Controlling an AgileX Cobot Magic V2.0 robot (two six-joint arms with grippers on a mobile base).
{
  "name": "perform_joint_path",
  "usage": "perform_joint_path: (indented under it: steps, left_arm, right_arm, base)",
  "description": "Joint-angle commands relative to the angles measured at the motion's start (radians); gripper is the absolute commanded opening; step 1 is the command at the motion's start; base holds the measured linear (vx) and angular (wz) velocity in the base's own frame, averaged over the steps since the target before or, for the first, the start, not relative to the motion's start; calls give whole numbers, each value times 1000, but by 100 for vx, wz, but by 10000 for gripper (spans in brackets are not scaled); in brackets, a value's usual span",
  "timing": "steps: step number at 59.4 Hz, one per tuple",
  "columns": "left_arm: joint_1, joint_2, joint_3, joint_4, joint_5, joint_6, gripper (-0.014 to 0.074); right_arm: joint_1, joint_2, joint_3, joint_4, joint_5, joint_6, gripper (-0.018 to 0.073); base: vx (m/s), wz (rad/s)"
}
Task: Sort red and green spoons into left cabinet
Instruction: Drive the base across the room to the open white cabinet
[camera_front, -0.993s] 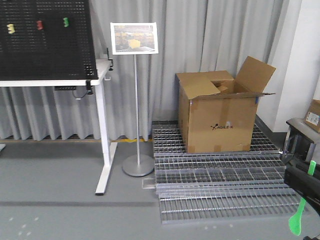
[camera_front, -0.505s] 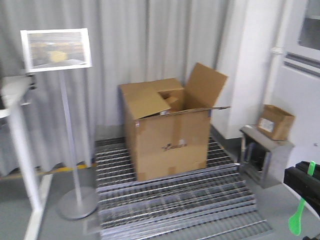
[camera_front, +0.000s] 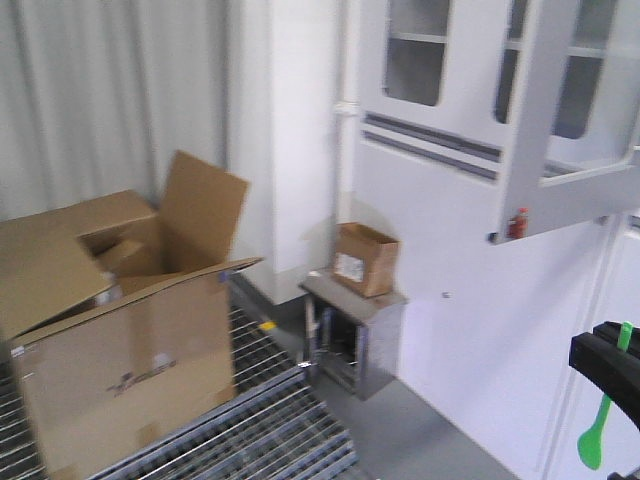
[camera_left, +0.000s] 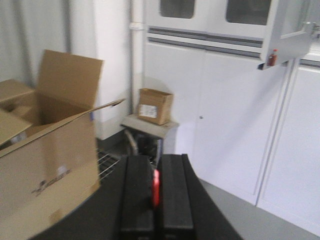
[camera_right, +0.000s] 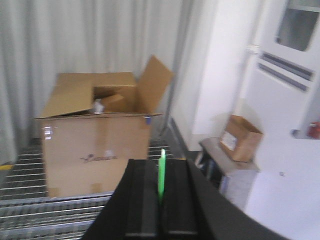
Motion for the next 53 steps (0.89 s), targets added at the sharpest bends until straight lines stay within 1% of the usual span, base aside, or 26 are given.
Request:
perform_joint_path:
  steps: [1,24,43,53]
  left_arm:
    - [-7,9,-27,-15,-72,-5,2]
    - [-7,9,-27,-15,-72,-5,2]
    - [-7,9,-27,-15,-72,-5,2]
    - [-7,9,-27,-15,-72,-5,2]
  right_arm:
    - [-6,-3,-30,1,-83,-11,-4]
    - [-6,-3,-30,1,-83,-11,-4]
    - [-6,-3,-30,1,-83,-11,-4]
    - [-6,-3,-30,1,-83,-11,-4]
  base:
    - [46,-64]
    - [40,-76]
    - [29,-90]
    - [27,-69]
